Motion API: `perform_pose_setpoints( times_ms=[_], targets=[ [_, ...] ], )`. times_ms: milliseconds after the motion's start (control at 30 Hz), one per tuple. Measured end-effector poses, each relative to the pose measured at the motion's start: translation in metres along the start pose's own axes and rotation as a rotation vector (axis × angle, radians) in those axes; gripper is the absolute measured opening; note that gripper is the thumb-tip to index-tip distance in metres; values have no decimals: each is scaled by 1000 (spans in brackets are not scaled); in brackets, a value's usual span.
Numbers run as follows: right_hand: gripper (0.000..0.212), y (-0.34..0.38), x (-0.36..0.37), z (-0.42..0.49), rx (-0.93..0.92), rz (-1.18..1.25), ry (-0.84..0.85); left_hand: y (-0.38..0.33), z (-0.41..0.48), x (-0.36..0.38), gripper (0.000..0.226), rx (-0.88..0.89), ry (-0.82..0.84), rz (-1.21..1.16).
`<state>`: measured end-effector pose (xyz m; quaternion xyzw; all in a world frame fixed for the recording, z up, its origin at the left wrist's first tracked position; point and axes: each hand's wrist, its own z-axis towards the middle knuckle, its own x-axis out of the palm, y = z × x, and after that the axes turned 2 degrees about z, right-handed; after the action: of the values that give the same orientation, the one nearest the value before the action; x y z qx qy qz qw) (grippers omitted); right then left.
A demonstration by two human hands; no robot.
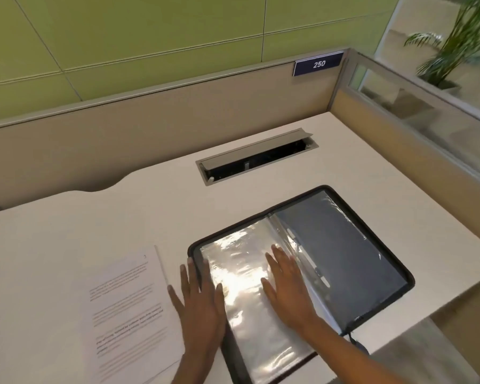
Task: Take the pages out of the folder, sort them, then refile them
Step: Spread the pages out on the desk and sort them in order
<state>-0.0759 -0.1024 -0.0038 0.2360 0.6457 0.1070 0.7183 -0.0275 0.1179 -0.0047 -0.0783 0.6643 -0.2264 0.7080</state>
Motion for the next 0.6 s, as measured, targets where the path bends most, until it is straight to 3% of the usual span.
perform_pose_setpoints(
  times_ms=[167, 300, 433, 600],
  targets=[
    [62, -77, -33, -19, 147, -3, -5, -104, -2, 41, 61, 280, 71, -15],
    [57, -118, -52, -37, 210, -34, 26, -170, -10, 83, 61, 405, 235, -2],
    [63, -152, -63, -48, 272, -94, 108, -207, -16, 117, 60, 415, 353, 90],
    [60, -182, -78, -54, 297, -175, 116, -220, -21, 143, 62, 379, 334, 164]
  ],
)
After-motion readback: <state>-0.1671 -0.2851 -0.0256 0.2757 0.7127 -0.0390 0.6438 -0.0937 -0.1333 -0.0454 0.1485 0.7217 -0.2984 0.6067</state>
